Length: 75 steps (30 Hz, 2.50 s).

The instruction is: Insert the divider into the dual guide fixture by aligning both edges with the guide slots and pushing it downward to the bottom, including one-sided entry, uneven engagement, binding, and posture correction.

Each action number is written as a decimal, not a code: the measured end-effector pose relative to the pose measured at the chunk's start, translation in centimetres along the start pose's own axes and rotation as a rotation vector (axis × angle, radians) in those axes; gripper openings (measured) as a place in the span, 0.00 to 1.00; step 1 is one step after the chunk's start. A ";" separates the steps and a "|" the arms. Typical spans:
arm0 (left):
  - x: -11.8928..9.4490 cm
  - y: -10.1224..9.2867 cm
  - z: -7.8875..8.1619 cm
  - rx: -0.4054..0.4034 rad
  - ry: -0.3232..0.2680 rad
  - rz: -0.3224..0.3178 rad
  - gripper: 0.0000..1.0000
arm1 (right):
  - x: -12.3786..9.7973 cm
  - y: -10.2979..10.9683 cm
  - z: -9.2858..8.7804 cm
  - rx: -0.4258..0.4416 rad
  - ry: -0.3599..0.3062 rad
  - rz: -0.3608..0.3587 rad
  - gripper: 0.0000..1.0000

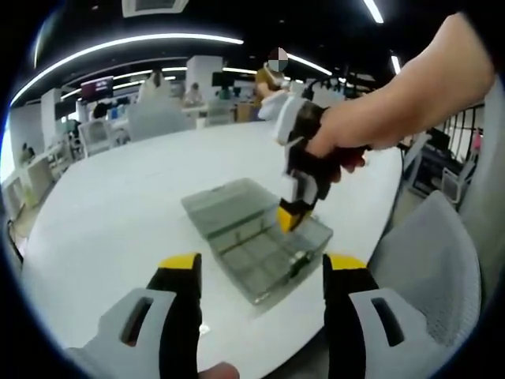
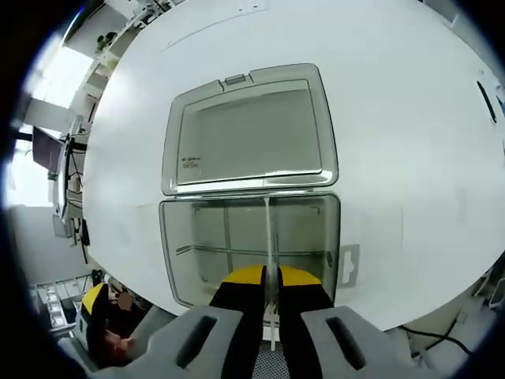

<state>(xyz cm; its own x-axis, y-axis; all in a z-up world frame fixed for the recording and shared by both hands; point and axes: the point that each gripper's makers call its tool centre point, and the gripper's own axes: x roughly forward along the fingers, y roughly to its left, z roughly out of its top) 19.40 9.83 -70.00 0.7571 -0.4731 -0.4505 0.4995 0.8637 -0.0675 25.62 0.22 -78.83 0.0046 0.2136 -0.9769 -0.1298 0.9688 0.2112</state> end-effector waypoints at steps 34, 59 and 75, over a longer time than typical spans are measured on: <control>0.1 0.1 0.0 -0.005 -0.004 0.006 0.60 | 1.2 -0.1 -0.6 -0.041 0.051 -0.082 0.00; 0.0 0.1 -0.2 -0.006 0.002 0.011 0.60 | 2.5 -0.2 -1.1 -0.097 0.048 -0.114 0.00; 0.1 -0.1 -0.4 -0.001 0.016 0.003 0.60 | 2.7 0.1 -1.0 -0.147 0.020 -0.059 0.04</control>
<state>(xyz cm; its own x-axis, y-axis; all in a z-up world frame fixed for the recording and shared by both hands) 19.22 9.77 -70.35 0.7514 -0.4680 -0.4652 0.4971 0.8651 -0.0673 24.63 0.78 -81.50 -0.0033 0.1528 -0.9882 -0.2737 0.9504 0.1479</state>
